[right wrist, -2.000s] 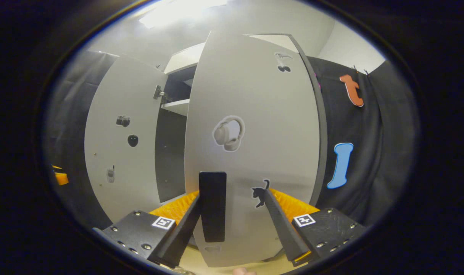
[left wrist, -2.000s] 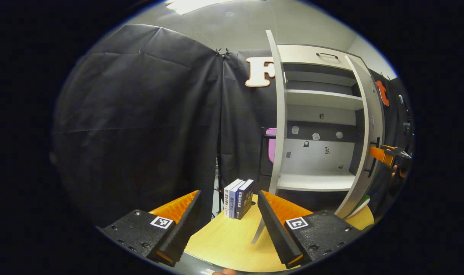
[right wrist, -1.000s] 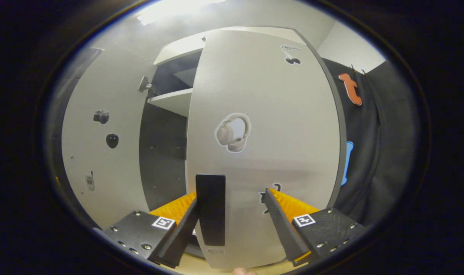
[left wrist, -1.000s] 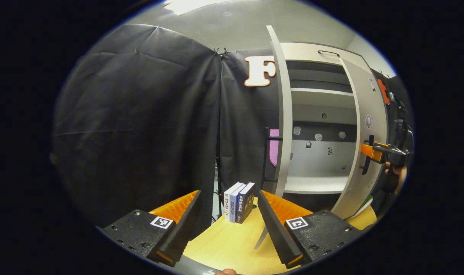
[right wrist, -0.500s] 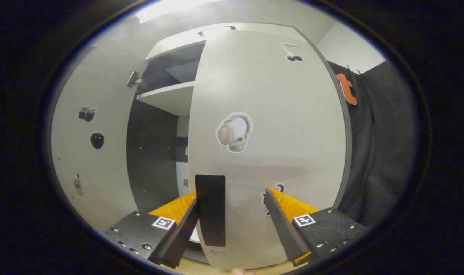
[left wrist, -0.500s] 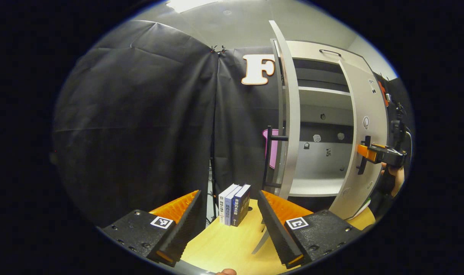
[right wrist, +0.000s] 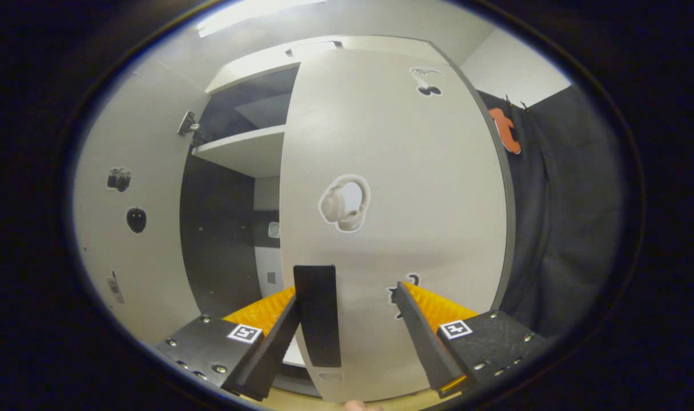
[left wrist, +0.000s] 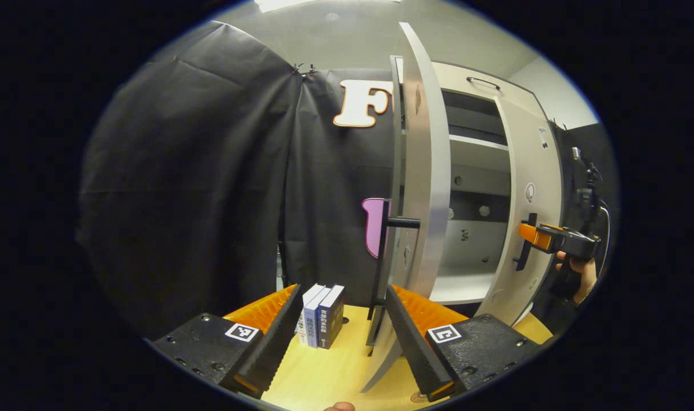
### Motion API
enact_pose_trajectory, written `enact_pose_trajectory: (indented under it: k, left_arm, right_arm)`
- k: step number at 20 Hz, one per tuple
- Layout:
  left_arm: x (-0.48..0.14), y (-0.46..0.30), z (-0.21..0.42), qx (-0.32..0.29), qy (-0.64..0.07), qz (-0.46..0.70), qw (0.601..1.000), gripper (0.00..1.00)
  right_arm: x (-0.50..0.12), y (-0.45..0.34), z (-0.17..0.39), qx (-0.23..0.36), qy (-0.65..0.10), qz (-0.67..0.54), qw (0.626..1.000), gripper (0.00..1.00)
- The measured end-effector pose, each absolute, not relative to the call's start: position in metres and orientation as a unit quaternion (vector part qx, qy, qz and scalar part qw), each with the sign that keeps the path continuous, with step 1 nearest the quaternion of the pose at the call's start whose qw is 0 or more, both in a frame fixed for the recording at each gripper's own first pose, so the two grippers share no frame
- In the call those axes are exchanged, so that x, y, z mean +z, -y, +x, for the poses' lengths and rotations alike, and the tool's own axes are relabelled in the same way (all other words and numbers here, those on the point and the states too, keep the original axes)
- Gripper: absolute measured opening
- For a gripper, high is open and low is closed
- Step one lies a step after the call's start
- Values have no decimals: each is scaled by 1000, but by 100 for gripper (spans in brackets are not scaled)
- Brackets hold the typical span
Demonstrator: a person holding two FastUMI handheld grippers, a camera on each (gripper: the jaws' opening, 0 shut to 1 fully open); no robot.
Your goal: Grasp the bottle in the cabinet with the left hand and place it on the coaster, then close the right door with the right hand and the left door with the left hand.
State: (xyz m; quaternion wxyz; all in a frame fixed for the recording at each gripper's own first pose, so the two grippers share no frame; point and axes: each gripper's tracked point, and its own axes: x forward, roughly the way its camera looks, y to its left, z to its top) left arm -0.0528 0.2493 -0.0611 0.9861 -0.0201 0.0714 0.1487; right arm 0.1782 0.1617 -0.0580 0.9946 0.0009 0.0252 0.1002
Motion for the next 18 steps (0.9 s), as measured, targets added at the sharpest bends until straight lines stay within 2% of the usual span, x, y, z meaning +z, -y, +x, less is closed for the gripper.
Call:
enact_pose_trajectory:
  k: [5, 6, 7, 8, 9, 10, 13, 14, 15, 16, 17, 18]
  left_arm:
    - [-61, -241, -45, 108, -79, -25, 991, 91]
    - [-61, -238, -46, 102, -81, -26, 991, 84]
    - [-60, -237, -46, 100, -81, -24, 991, 84]
    - [-59, -236, -45, 99, -81, -18, 992, 89]
    - [-58, -234, -44, 96, -80, -14, 992, 83]
    - [-59, -229, -42, 90, -80, -14, 993, 88]
    - [-62, -208, -36, 63, -77, -28, 995, 89]
    - [-60, -199, -33, 54, -75, -29, 995, 84]
    - [-59, -190, -28, 42, -75, -28, 996, 84]
    - [-60, -180, -24, 30, -74, -26, 996, 88]
    - [-60, -169, -19, 17, -75, -23, 997, 89]
    - [-61, -160, -15, 5, -74, -20, 997, 89]
  right_arm:
    - [-52, -158, 164, 101, -20, -3, 995, 97]
    - [-50, -155, 162, 98, -18, -2, 995, 98]
    - [-47, -151, 159, 96, -15, -2, 995, 94]
    - [-45, -148, 157, 94, -13, -2, 996, 94]
    - [-43, -143, 155, 93, -11, -1, 996, 94]
    - [-41, -140, 152, 92, -8, -2, 996, 94]
    - [-36, -125, 146, 83, -2, -7, 997, 94]
    - [-35, -120, 143, 80, -1, -8, 997, 98]
    - [-35, -113, 140, 76, -1, -11, 997, 94]
    - [-35, -105, 137, 70, -1, -15, 997, 98]
    - [-36, -95, 135, 62, -1, -19, 998, 94]
    - [-36, -85, 132, 54, -3, -24, 998, 98]
